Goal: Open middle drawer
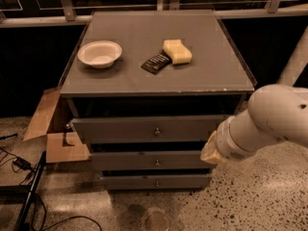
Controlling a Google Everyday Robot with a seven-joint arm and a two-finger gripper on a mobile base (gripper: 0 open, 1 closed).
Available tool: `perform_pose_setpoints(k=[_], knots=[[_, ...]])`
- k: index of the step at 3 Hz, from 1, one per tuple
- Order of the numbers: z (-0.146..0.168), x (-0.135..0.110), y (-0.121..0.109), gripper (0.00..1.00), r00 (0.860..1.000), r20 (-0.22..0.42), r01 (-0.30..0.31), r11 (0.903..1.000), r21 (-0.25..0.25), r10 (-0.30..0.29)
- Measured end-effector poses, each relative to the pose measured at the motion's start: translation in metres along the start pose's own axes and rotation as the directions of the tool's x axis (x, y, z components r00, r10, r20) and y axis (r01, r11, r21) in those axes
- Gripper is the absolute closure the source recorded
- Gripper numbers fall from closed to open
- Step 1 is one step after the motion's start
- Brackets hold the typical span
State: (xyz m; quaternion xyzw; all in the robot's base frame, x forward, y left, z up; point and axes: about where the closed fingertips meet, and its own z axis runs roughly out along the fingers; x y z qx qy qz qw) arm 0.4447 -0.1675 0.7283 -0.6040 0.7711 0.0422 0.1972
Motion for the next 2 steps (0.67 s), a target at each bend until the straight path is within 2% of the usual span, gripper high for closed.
perform_pose_setpoints(k=[1,2], knots=[[0.023,0.017,0.007,1.00,1.000,0.010,0.010,0.9999,0.005,-0.010],[0.078,0.053,0.023,1.00,0.998,0.056,0.016,0.9999,0.002,-0.016]])
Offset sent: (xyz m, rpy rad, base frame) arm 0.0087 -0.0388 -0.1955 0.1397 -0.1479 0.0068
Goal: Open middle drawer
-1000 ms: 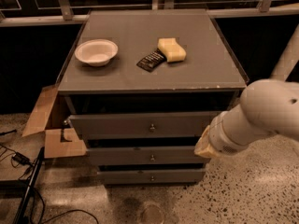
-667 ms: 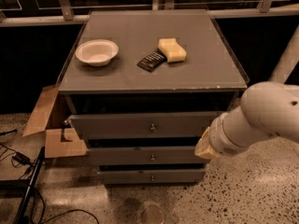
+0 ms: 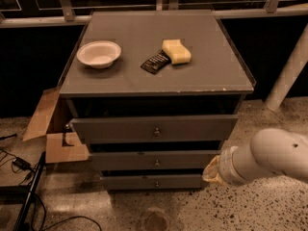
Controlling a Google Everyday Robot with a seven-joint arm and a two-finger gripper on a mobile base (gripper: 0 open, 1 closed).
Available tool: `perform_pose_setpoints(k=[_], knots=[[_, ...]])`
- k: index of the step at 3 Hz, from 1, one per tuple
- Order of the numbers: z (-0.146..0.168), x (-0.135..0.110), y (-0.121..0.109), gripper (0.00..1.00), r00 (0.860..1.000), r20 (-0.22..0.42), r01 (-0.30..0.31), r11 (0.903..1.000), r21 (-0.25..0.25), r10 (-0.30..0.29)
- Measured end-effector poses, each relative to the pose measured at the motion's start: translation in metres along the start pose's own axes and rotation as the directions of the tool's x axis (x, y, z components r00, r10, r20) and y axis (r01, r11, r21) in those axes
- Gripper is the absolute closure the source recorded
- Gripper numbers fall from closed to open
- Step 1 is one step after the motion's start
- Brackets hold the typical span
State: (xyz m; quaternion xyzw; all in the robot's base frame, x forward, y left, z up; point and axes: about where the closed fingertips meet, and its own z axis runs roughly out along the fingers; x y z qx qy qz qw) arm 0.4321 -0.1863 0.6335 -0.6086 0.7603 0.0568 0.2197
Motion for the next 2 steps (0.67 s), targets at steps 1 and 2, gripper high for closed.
perform_pose_setpoints(k=[1,2], knots=[[0.054,0.030,-0.018,1.00,0.994,0.104,-0.027,0.9984,0.049,0.022],[0.093,0.043,-0.004,1.00,0.989,0.138,-0.045,0.9990,-0.005,0.045]])
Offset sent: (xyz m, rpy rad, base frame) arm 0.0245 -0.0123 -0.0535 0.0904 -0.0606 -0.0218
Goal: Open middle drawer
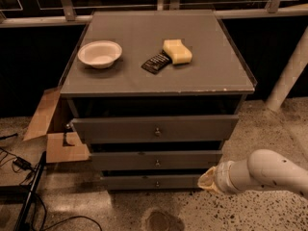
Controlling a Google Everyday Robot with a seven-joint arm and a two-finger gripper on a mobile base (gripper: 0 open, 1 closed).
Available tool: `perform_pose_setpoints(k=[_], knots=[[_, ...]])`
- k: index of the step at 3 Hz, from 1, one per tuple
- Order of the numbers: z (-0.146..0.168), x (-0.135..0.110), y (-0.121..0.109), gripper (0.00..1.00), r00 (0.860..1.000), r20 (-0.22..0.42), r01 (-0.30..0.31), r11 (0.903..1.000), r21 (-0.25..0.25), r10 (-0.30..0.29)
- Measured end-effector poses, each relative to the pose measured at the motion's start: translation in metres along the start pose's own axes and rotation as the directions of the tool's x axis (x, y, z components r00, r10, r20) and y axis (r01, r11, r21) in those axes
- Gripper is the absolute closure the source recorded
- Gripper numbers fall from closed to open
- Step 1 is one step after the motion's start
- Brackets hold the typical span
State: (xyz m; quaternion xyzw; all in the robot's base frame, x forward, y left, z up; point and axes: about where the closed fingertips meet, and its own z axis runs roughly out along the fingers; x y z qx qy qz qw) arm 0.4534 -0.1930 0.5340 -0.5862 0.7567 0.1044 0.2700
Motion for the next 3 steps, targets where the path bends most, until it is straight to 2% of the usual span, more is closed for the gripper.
perform_pose_setpoints(k=[1,2,3], knots=[[0.001,0.000,0.001,1.00,1.000,0.000,-0.002,1.0000,-0.002,0.002],[0.014,0.008,0.000,1.00,1.000,0.012,0.011,0.9995,0.029,-0.011],[0.035,0.011,-0.006,0.81,0.999,0.028,0.022,0.9984,0.053,-0.023]])
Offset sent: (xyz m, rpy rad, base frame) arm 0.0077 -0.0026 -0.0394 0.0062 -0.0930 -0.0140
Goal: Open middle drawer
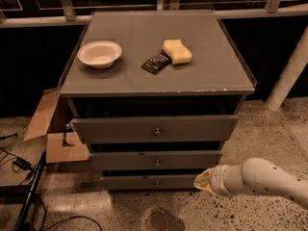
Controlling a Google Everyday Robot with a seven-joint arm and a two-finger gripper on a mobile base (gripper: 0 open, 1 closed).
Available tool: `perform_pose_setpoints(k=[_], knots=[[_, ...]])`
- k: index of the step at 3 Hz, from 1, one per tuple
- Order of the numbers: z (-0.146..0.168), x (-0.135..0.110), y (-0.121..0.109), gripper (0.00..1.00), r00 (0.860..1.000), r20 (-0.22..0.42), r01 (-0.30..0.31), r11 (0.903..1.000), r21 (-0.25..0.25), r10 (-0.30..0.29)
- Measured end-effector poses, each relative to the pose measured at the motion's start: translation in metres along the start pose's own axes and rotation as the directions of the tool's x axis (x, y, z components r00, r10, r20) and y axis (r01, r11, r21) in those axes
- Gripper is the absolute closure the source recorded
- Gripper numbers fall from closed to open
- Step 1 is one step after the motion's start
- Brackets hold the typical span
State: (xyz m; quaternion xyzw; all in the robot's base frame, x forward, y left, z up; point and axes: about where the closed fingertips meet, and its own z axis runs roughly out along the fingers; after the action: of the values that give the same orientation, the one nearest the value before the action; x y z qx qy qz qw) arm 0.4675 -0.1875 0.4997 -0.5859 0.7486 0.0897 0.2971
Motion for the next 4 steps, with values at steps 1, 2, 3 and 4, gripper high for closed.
perform_pose_setpoints(k=[1,2,3,4], knots=[[0.022,0.003,-0.007,0.58,1.000,0.000,0.011,0.9999,0.009,-0.011],[0.039,0.007,-0.015,0.34,1.000,-0.014,0.028,0.9995,0.011,-0.028],[0.052,0.013,-0.024,0.11,0.999,-0.034,0.042,0.9989,0.020,-0.041],[0.063,0.018,-0.034,0.00,0.998,-0.049,0.050,0.9984,0.027,-0.048]])
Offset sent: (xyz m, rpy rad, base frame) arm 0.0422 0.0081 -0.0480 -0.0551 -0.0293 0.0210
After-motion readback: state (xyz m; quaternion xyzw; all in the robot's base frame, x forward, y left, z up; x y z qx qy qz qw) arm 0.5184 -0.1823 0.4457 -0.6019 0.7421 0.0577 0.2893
